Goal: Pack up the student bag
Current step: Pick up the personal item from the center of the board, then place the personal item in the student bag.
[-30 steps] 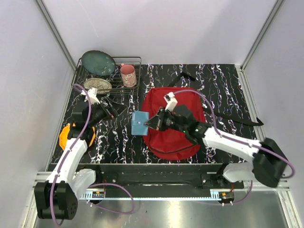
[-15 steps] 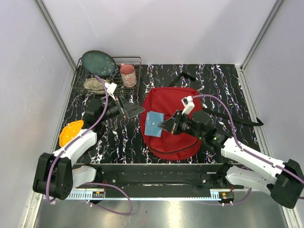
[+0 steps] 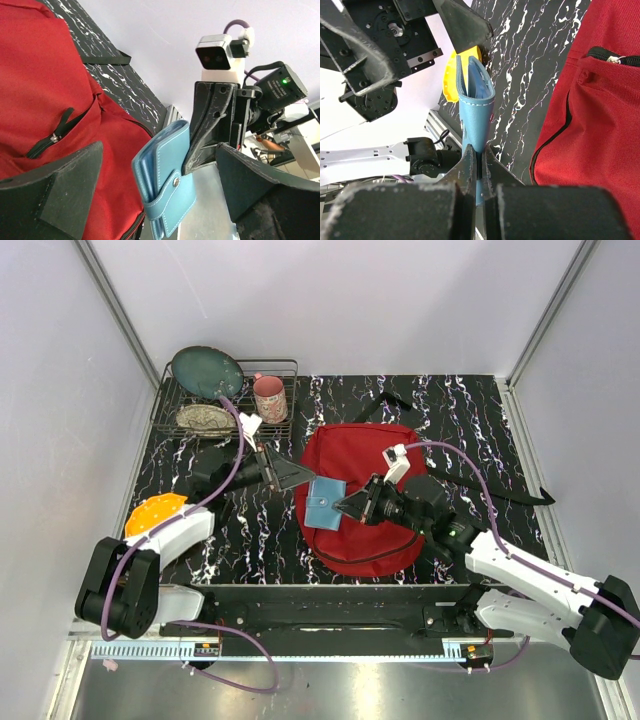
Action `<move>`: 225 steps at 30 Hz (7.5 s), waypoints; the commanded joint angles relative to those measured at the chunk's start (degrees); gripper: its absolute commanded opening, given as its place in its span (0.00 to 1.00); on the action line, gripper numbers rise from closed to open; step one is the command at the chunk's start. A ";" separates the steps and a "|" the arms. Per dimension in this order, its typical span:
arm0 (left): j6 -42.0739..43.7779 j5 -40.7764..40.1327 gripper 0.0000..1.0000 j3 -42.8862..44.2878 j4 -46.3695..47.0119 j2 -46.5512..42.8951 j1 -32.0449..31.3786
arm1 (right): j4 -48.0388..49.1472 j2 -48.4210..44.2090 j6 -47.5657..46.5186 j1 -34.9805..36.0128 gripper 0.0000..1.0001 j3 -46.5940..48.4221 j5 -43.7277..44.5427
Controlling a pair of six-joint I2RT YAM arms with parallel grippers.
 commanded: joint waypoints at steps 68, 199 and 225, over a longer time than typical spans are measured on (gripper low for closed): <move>-13.50 -16.79 0.09 -2.97 19.64 -0.86 -2.83 | 16.31 -3.17 7.93 -0.46 0.86 -6.56 -2.97; 50.57 -58.90 0.99 60.20 -77.79 33.51 -27.62 | -48.69 -40.60 13.74 -1.08 0.10 -5.07 52.04; 40.36 -51.26 0.08 57.75 -74.38 37.64 -28.85 | -45.53 -36.91 13.21 -1.17 0.11 -5.51 49.84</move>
